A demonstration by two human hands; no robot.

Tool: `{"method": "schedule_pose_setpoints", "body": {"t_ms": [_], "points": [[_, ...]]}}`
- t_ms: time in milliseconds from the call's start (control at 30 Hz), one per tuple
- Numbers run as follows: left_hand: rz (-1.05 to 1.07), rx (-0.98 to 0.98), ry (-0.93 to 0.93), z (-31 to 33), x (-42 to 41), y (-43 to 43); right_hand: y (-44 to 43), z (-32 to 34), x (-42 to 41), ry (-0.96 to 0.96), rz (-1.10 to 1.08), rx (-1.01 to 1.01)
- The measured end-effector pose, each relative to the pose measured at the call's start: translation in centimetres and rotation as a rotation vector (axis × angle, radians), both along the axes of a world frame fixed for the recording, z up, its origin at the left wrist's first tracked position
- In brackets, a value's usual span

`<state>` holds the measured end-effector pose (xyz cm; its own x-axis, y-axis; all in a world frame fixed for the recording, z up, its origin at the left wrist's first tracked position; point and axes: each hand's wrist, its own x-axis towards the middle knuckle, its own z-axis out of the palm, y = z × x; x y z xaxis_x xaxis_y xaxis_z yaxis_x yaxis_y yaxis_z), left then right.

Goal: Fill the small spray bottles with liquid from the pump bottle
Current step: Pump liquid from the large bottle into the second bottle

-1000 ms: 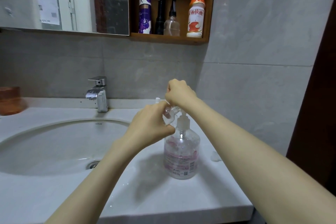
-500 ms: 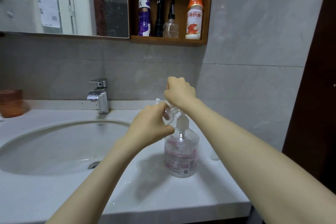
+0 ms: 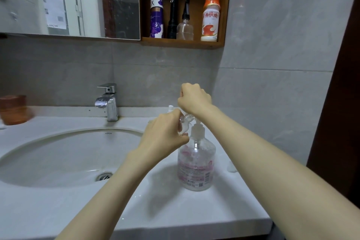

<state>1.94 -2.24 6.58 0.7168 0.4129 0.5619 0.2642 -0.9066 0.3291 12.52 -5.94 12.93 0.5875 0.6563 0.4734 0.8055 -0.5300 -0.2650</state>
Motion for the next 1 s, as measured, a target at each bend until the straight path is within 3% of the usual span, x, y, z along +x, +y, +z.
{"method": "schedule_pose_setpoints", "body": {"t_ms": [200, 333, 600, 1000], "points": [[0.043, 0.047, -0.052, -0.4, 0.4, 0.1, 0.1, -0.1, 0.0, -0.012, 0.008, -0.001], [0.035, 0.036, -0.039, -1.2, 0.5, 0.0, 0.0, -0.9, 0.3, 0.032, 0.014, -0.108], [0.021, 0.054, -0.016, -0.5, 0.2, 0.2, 0.1, -0.5, 0.3, 0.070, 0.007, 0.004], [0.031, 0.058, -0.023, -0.5, 0.6, 0.5, 0.4, -0.2, 0.5, 0.091, 0.013, 0.012]]}}
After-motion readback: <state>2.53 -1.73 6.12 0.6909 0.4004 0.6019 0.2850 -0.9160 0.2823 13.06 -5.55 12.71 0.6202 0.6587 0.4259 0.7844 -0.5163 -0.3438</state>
